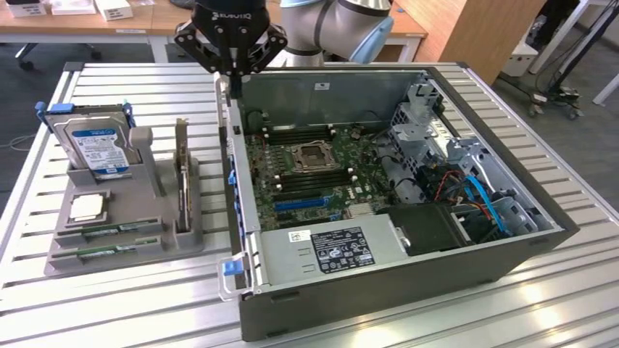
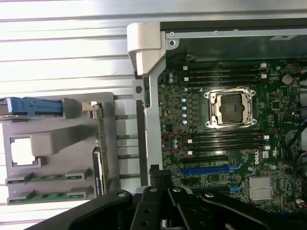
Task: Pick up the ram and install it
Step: 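Reach for the ram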
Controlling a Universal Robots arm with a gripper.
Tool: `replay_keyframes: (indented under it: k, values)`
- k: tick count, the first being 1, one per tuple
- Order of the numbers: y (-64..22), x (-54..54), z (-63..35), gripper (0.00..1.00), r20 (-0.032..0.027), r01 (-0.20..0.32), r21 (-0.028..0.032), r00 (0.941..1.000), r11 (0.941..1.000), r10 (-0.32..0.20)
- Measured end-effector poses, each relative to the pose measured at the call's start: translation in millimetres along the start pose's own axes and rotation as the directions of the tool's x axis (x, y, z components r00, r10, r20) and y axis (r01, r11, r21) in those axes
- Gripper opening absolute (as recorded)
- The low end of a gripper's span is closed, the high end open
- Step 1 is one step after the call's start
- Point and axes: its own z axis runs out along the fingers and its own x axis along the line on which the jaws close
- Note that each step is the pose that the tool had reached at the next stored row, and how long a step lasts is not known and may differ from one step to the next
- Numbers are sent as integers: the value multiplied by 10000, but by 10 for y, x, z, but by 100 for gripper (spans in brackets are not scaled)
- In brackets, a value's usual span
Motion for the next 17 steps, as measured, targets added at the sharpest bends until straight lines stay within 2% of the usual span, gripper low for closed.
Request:
replay_keyframes:
  k: [17]
  values:
    - [-23, 308, -8, 10, 1, -1, 0, 10000, 10000, 1]
